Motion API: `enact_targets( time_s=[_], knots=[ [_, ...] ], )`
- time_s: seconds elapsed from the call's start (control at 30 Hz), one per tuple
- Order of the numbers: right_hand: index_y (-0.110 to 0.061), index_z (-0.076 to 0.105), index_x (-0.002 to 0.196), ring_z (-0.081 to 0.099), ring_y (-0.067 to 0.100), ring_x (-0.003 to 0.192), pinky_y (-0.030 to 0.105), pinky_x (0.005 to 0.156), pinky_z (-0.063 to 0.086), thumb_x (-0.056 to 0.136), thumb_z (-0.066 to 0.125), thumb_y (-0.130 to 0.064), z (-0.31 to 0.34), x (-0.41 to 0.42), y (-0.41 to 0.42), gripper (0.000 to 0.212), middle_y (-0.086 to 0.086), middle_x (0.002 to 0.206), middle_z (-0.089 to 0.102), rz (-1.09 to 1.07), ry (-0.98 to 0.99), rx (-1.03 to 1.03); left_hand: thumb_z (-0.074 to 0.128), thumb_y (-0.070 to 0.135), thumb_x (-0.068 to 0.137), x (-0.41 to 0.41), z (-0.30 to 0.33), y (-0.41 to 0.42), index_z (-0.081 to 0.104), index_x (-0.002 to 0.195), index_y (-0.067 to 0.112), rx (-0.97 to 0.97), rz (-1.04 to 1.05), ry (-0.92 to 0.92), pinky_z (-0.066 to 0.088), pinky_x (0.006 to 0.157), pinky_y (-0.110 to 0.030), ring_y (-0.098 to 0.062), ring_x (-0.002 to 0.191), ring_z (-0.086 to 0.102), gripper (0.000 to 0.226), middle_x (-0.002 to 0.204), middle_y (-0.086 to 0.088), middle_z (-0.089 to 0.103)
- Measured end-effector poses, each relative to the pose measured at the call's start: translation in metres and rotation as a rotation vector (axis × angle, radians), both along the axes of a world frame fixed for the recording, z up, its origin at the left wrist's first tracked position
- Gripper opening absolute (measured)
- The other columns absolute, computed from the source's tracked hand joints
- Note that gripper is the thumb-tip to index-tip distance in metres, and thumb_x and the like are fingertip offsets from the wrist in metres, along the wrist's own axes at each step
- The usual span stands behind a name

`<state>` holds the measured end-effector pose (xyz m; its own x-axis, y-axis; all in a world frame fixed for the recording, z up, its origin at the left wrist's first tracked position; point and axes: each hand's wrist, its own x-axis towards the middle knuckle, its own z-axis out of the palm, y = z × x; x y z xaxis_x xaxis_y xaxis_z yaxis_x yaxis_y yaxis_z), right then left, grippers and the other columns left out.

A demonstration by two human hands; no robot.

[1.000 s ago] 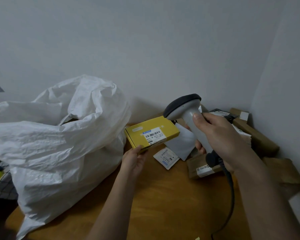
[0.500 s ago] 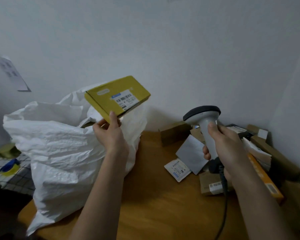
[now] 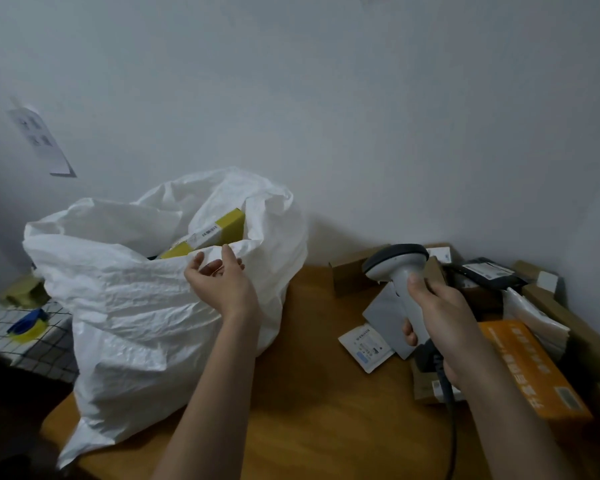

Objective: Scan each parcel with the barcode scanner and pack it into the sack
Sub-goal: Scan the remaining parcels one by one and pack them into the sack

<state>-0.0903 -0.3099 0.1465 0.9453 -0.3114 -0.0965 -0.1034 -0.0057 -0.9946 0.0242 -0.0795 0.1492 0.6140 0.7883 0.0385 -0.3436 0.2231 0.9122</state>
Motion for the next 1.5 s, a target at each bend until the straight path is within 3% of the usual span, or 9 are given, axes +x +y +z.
enact_targets(
  time_s=[0.17,0.3,0.47,0.6,0.7,1.0,1.2,1.37,1.5],
  knots=[
    [-0.02,0.06,0.093,0.055,0.017,0.052,0.031,0.048,0.046,0.102,0.044,-0.043,-0.009,0.009,-0.011,0.029,0.014,0.069,0.059,-0.061,0.022,-0.012,0.066,0.016,0.091,-0.005,-0.023,-0.028,0.056,0.082,0.021,0.253,-0.072,-0.026,0.053,0.064,-0.02,-0.008,0.067,0.061,0.015,0.075,0.005,0.06],
    [-0.018,0.061,0.097,0.056,0.015,0.051,0.027,0.045,0.045,0.101,0.043,-0.045,-0.024,0.019,-0.026,0.033,0.016,0.074,0.058,-0.11,0.058,-0.039,0.065,0.015,0.091,0.004,-0.056,-0.055,0.057,0.08,0.019,0.368,-0.179,0.058,0.054,0.066,-0.029,-0.016,0.071,0.06,0.014,0.078,-0.001,0.061],
    [-0.02,0.063,0.095,0.057,0.012,0.05,0.029,0.049,0.045,0.1,0.044,-0.047,-0.049,0.033,-0.05,0.034,0.009,0.065,0.061,-0.143,0.101,-0.048,0.065,0.016,0.092,0.019,-0.109,-0.091,0.056,0.077,0.025,0.5,-0.332,0.248,0.046,0.057,-0.015,-0.007,0.068,0.056,0.02,0.076,0.005,0.058],
    [-0.022,0.064,0.095,0.057,0.012,0.049,0.03,0.051,0.045,0.1,0.045,-0.048,-0.073,0.053,-0.075,0.032,0.006,0.061,0.06,-0.148,0.128,-0.044,0.064,0.018,0.092,0.042,-0.17,-0.117,0.059,0.093,0.025,0.687,-0.672,0.609,0.038,0.058,-0.012,-0.004,0.081,0.057,0.009,0.091,0.011,0.059],
    [-0.023,0.063,0.092,0.056,0.011,0.048,0.027,0.048,0.044,0.099,0.045,-0.049,-0.091,0.072,-0.092,0.032,0.002,0.056,0.059,-0.141,0.154,-0.045,0.063,0.019,0.094,0.057,-0.221,-0.128,0.057,0.119,0.017,0.861,-1.005,0.814,0.044,0.066,-0.016,-0.007,0.093,0.056,0.026,0.114,0.004,0.058],
    [-0.023,0.063,0.092,0.056,0.013,0.049,0.03,0.051,0.045,0.098,0.046,-0.048,-0.143,0.116,-0.126,0.031,0.0,0.055,0.058,-0.127,0.245,-0.017,0.067,0.016,0.091,0.088,-0.314,-0.147,0.034,0.146,0.003,1.159,-1.224,0.916,0.025,0.111,-0.029,-0.029,0.142,0.028,0.065,0.154,-0.017,0.028],
    [-0.02,0.061,0.091,0.055,0.01,0.047,0.021,0.045,0.044,0.098,0.047,-0.044,-0.162,0.12,-0.135,0.03,-0.001,0.057,0.055,-0.163,0.312,-0.005,0.078,0.029,0.081,0.102,-0.342,-0.147,0.003,0.157,0.021,1.136,-1.033,0.975,0.021,0.115,-0.047,-0.032,0.145,0.017,0.107,0.163,-0.006,0.01],
    [-0.019,0.061,0.095,0.056,0.01,0.048,0.023,0.047,0.045,0.1,0.046,-0.042,-0.164,0.119,-0.133,0.028,0.003,0.061,0.055,-0.167,0.337,0.001,0.082,0.018,0.075,0.108,-0.344,-0.145,0.035,0.146,0.014,1.075,-1.107,1.031,0.04,0.1,-0.04,-0.029,0.131,0.044,0.085,0.145,-0.01,0.047],
    [-0.02,0.061,0.096,0.057,0.012,0.051,0.028,0.052,0.047,0.099,0.045,-0.045,-0.158,0.114,-0.126,0.03,0.004,0.062,0.056,-0.149,0.352,-0.016,0.074,0.003,0.082,0.088,-0.336,-0.143,0.042,0.14,0.005,0.673,-1.113,1.096,0.049,0.087,-0.034,-0.03,0.12,0.056,0.067,0.137,-0.015,0.054]
  ],
)
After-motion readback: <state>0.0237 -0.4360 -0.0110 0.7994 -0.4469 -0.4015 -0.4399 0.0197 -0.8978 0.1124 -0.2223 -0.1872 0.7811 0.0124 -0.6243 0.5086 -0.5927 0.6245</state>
